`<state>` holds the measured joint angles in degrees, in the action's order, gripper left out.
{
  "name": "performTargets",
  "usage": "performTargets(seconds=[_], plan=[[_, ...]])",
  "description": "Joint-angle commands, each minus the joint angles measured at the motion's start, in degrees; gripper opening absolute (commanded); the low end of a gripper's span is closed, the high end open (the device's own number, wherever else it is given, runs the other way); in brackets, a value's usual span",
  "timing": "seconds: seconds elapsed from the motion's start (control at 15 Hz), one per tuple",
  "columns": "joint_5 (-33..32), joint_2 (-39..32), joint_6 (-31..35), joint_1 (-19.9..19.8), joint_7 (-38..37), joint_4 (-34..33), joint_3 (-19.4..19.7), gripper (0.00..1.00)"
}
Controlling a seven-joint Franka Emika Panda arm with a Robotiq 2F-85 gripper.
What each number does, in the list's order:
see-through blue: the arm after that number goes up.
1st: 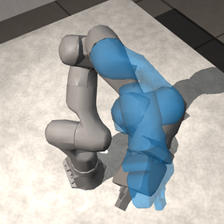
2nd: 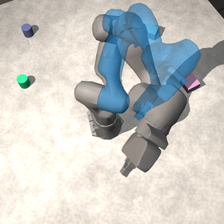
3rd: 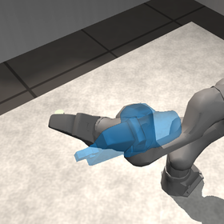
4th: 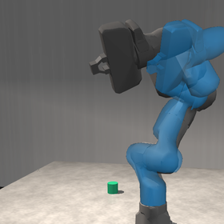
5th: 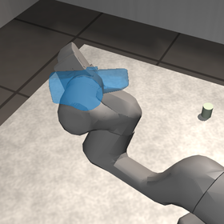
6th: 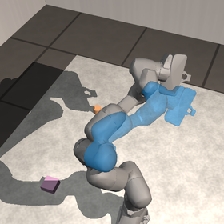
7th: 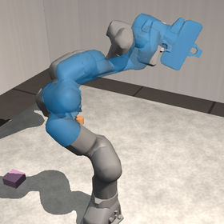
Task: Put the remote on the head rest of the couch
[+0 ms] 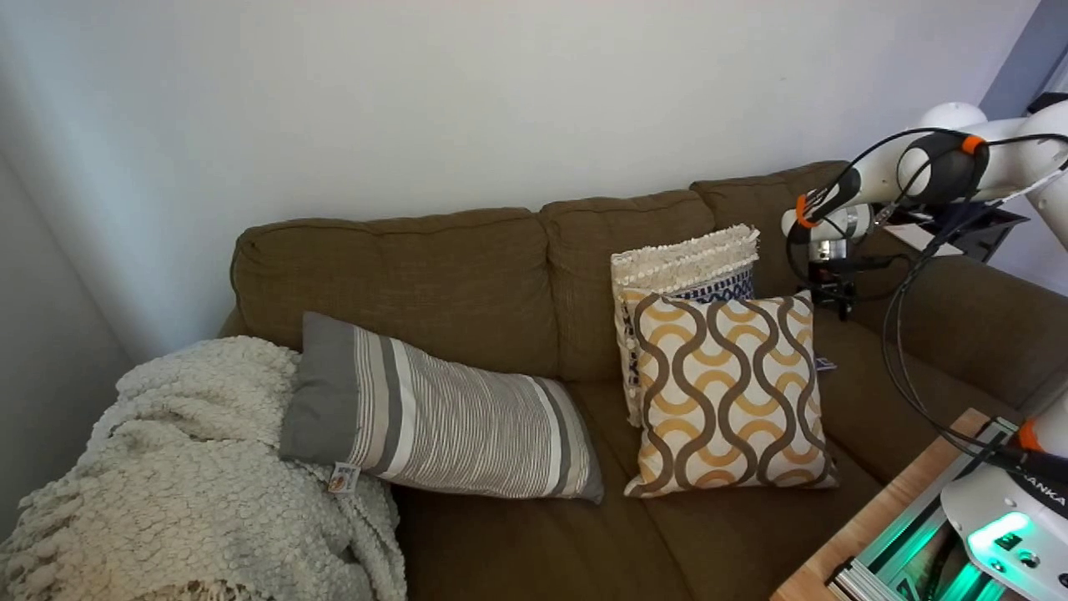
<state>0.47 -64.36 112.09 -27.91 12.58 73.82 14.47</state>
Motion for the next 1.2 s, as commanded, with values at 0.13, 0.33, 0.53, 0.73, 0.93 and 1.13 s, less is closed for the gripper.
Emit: performTargets(seconds=[0.13, 0.33, 0.53, 0.73, 0.93, 1.13], plan=[[-0.8, 0.0, -0.2, -0.5, -0.4, -0.6, -0.8, 1.0], [-4.5, 0.7, 3.0, -1.4, 9.3, 1.4, -1.5, 1.0], [-7.5, -1.0, 7.4, -3.4, 18.0, 0.3, -2.4, 1.0], [-9.3, -3.4, 8.2, -5.7, 27.1, -3.0, -4.1, 1.0], [-8.6, -2.3, 7.6, -4.6, 25.1, -1.5, -3.2, 1.0], [-8.7, -2.6, 7.6, -4.8, 25.9, -2.2, -3.4, 1.0]])
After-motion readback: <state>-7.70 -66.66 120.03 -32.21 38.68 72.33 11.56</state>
